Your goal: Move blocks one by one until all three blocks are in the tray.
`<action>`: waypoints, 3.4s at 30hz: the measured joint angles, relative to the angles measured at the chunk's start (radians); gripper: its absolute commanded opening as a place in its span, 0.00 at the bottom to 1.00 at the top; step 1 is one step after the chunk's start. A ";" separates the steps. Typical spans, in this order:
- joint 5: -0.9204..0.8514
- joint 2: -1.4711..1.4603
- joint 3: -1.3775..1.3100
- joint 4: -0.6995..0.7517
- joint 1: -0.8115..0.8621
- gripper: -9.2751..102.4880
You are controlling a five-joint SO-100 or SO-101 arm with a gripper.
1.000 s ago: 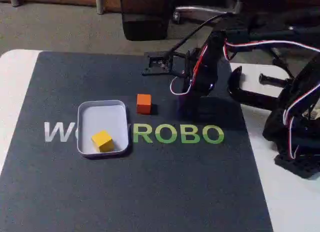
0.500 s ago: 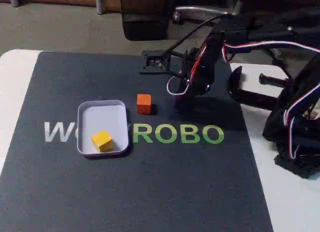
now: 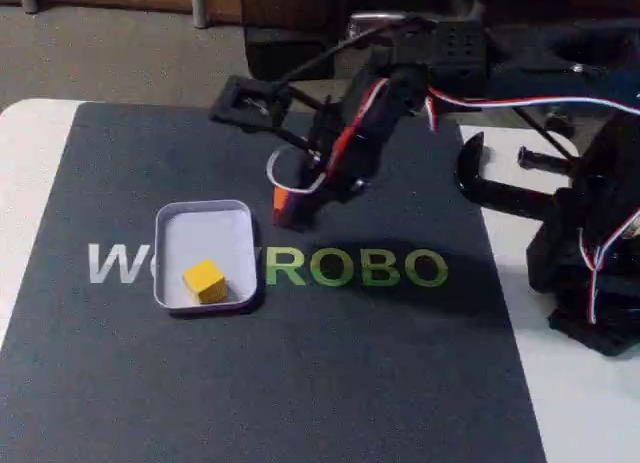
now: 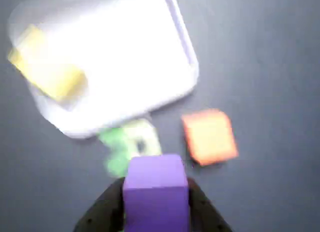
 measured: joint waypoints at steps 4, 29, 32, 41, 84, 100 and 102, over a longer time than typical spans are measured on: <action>0.107 -0.075 -0.126 0.025 -0.012 0.01; 0.179 -0.511 -0.627 0.161 -0.031 0.01; 0.179 -0.531 -0.653 0.169 -0.032 0.01; 0.179 -0.535 -0.664 0.170 -0.034 0.22; 0.060 -0.472 -0.600 0.333 0.153 0.34; -0.072 -0.296 -0.299 0.212 0.227 0.33; -0.077 -0.296 -0.298 0.198 0.227 0.33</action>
